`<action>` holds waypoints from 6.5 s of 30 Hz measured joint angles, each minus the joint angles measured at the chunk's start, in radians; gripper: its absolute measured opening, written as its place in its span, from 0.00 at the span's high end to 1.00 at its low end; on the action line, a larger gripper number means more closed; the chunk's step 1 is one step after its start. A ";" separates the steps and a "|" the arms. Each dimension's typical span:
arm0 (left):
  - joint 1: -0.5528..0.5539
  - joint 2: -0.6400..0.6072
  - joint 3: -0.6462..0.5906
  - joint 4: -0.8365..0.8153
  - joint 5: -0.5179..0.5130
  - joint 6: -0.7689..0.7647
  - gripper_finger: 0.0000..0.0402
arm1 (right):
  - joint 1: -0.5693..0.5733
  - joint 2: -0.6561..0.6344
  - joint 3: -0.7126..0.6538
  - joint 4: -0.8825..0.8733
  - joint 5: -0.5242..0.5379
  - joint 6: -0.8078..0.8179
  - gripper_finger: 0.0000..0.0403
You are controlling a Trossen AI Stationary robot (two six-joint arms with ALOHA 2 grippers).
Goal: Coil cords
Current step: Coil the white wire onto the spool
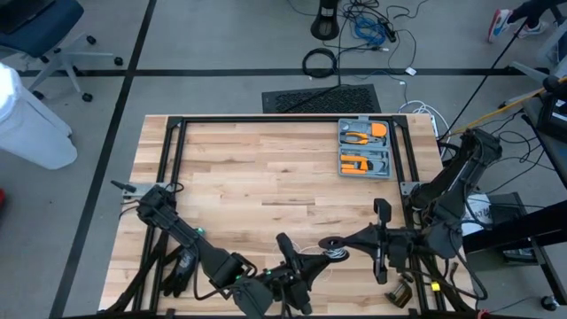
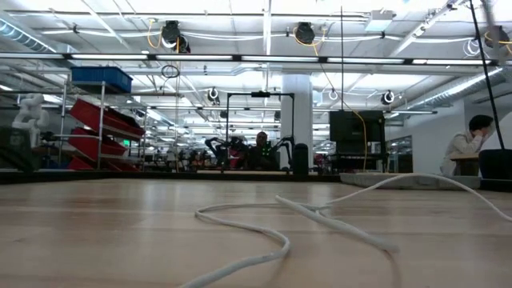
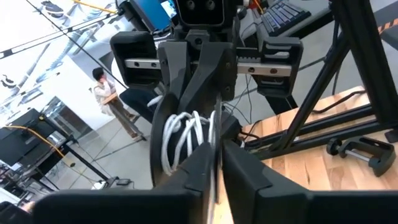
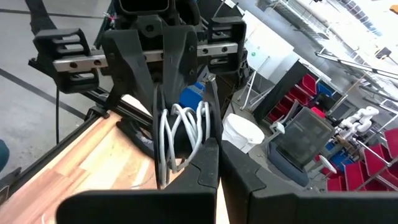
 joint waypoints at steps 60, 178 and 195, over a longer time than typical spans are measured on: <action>-0.241 -0.129 0.000 -0.172 -0.225 0.008 0.99 | -0.231 0.553 0.000 0.546 -0.319 0.262 0.63; -0.146 -0.108 0.000 -0.554 0.603 0.012 1.00 | -0.182 0.648 0.809 -0.549 -0.482 0.233 0.97; -0.195 -0.106 0.000 -0.462 0.374 0.188 1.00 | -0.268 0.633 0.808 -0.824 -0.578 0.492 0.85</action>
